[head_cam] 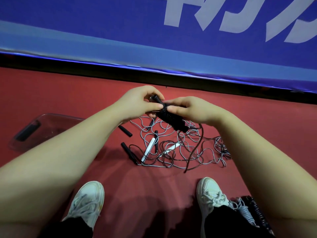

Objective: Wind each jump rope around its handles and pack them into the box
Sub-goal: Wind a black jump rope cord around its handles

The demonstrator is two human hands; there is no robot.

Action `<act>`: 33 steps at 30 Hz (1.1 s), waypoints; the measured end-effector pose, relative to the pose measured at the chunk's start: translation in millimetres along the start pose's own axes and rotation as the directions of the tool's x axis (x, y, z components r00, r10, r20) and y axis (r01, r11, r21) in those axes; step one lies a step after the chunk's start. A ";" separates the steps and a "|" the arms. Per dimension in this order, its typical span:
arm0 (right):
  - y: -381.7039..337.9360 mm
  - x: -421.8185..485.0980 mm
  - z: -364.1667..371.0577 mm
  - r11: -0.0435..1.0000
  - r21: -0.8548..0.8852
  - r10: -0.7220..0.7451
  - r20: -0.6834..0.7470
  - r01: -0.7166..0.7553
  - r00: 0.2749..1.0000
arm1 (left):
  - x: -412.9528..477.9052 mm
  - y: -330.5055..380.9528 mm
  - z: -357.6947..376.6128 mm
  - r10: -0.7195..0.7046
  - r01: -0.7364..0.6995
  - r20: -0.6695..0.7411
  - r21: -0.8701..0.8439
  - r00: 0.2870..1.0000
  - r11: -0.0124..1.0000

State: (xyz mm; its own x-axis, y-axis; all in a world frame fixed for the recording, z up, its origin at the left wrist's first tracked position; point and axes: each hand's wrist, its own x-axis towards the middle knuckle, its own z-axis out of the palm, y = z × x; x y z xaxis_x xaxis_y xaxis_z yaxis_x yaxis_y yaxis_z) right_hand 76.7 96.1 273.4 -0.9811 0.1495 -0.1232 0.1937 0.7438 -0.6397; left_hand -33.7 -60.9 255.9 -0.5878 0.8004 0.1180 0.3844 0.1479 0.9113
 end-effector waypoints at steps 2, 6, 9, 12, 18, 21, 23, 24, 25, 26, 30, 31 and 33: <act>3.4 1.2 3.4 0.989 0.140 0.035 0.016 -0.037 0.999 | 4.3 -0.4 -0.4 0.002 -0.004 -0.048 -0.024 0.999 1.000; 5.8 3.3 7.3 0.895 0.422 0.184 -0.051 -0.146 0.982 | 9.4 -2.4 2.6 -0.045 -0.012 -0.229 -0.240 0.972 0.971; 5.6 4.3 7.8 0.856 0.485 0.258 -0.104 -0.177 0.961 | 7.7 -3.5 8.0 -0.118 0.017 -0.265 -0.355 0.957 0.935; 3.0 10.2 12.3 0.858 0.489 0.286 -0.198 -0.158 0.938 | 3.8 -8.1 15.3 -0.134 0.099 -0.146 -0.227 0.980 0.969; -14.1 21.6 16.7 0.866 0.482 0.338 -0.374 -0.131 0.863 | -3.8 -0.3 26.1 -0.063 0.063 -0.041 0.009 0.997 0.998; -22.6 21.2 14.1 0.910 0.402 0.282 -0.410 -0.106 0.867 | -1.2 -1.7 26.7 -0.006 0.018 -0.147 0.079 0.989 0.997; -22.8 18.6 8.7 0.923 0.377 0.233 -0.400 -0.072 0.886 | 0.6 -4.4 22.2 0.021 -0.017 -0.146 0.025 0.989 1.000; -21.6 17.2 5.2 0.930 0.363 0.202 -0.387 -0.053 0.900 | 0.4 -4.8 20.2 0.028 -0.029 -0.121 -0.005 0.992 1.000; -19.7 15.8 1.9 0.943 0.330 0.171 -0.376 -0.041 0.911 | -0.5 -4.6 18.6 0.029 -0.034 -0.101 -0.044 0.994 0.998; -17.6 14.0 -0.6 0.957 0.290 0.145 -0.371 -0.034 0.917 | -1.4 -4.3 17.9 0.015 -0.024 -0.094 -0.097 0.995 0.995; -5.5 10.7 -1.6 0.969 0.247 0.085 -0.387 0.015 0.918 | -1.4 0.2 21.5 -0.083 0.042 -0.112 -0.325 0.990 0.945; -3.9 10.8 -1.0 0.971 0.238 0.073 -0.391 0.024 0.918 | -0.5 1.5 22.7 -0.092 0.043 -0.121 -0.362 0.988 0.931; -3.6 12.4 -1.1 0.972 0.232 0.055 -0.405 0.044 0.913 | 1.8 4.3 24.1 -0.088 0.021 -0.152 -0.398 0.984 0.917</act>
State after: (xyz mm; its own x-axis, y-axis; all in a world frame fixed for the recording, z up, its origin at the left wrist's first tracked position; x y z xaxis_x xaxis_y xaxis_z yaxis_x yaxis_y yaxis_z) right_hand 63.9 96.0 275.0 -0.8832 0.4410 0.1598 0.1437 0.5786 -0.8029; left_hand -15.9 -44.9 250.5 -0.7210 0.6862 0.0957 0.0572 -0.0787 0.9953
